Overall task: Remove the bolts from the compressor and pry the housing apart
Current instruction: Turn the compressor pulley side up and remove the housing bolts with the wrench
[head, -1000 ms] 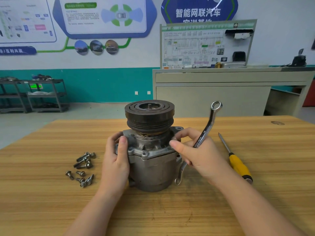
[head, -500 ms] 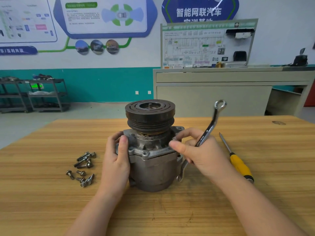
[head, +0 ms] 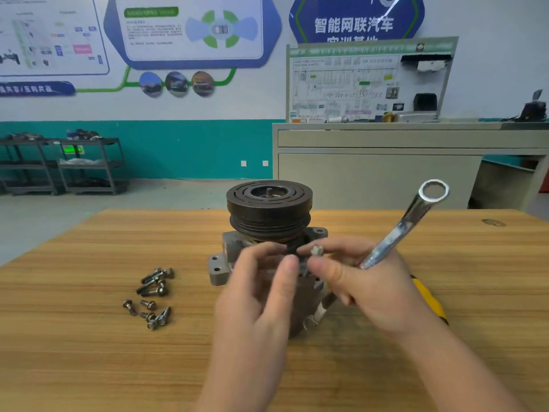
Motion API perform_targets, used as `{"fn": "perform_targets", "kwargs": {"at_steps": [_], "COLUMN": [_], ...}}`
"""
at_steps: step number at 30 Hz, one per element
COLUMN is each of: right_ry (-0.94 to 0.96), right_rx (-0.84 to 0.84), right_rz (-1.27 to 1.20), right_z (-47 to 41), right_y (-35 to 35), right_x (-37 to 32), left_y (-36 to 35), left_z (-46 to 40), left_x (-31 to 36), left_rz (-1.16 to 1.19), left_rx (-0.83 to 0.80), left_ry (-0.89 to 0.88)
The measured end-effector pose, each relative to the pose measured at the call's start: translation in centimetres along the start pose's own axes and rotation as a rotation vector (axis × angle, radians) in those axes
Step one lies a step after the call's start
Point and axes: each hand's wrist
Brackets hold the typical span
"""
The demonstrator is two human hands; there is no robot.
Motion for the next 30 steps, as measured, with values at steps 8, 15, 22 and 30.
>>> {"fn": "perform_targets", "kwargs": {"at_steps": [8, 15, 22, 30], "right_ry": [-0.091, -0.425, -0.742, -0.757], "right_rx": [-0.137, 0.497, 0.373, 0.454], "right_rz": [0.194, 0.279, 0.772, 1.000], "right_z": [0.4, -1.1, -2.3, -2.7], "right_y": [0.1, 5.2, 7.7, 7.9], "right_x": [-1.0, 0.0, 6.4, 8.2], "left_y": [2.4, 10.1, 9.0, 10.2], "left_z": [-0.6, -2.0, -1.4, -3.6], "left_x": [1.9, -6.2, -9.9, -12.6], "left_rz": [0.083, -1.091, -1.419, -1.302], "left_rx": [0.014, -0.083, -0.283, -0.237], "left_ry": [0.347, 0.394, 0.571, 0.711]}}
Point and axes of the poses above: each hand's wrist, its own z-axis away from the middle knuckle, its own y-axis out of the back of the hand, x = y × z, and after that the axes turned 6 degrees about -y, right-handed
